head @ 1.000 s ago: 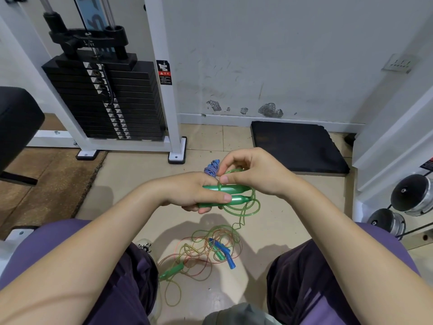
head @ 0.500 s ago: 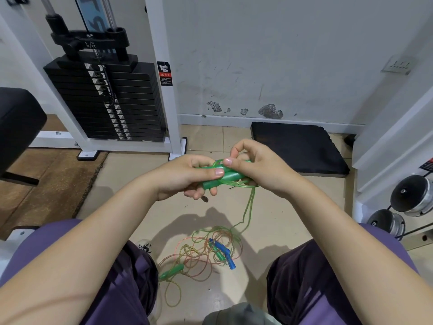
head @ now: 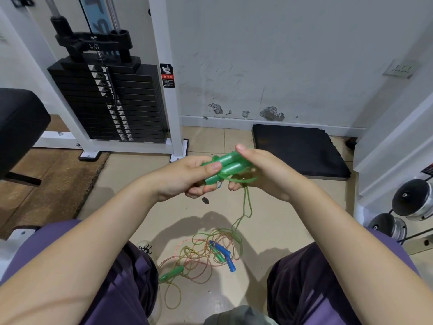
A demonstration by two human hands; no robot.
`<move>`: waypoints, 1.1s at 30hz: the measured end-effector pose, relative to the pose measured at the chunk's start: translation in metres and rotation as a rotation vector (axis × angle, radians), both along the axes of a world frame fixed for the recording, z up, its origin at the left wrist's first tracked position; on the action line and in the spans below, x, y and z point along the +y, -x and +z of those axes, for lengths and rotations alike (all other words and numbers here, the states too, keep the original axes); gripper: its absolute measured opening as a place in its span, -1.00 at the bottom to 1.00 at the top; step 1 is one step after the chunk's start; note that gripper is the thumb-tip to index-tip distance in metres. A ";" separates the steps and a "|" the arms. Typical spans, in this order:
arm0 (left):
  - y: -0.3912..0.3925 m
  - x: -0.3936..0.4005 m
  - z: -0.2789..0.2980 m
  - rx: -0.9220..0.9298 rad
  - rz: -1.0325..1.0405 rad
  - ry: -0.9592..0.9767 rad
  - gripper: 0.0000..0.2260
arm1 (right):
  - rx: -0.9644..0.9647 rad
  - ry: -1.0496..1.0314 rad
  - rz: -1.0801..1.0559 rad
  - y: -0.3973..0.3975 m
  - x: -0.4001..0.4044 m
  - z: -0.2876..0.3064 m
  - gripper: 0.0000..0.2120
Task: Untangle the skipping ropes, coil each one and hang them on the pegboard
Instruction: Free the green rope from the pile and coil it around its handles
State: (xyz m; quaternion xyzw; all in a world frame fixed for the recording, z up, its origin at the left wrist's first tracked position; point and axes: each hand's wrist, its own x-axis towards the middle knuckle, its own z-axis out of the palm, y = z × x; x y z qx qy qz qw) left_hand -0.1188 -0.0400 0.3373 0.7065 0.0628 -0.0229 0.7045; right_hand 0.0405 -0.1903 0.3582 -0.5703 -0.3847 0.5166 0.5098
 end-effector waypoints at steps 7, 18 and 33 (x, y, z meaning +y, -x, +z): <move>-0.007 0.009 0.000 -0.108 0.466 -0.005 -0.76 | -0.231 0.061 -0.009 0.022 0.007 -0.014 -0.73; -0.011 0.019 -0.009 0.156 0.621 -0.842 -0.70 | -0.806 -0.046 -0.107 0.028 0.009 -0.007 -0.71; -0.005 -0.021 0.007 0.159 -0.025 -0.603 -0.85 | -0.884 -0.041 -0.211 0.009 0.010 -0.013 -0.71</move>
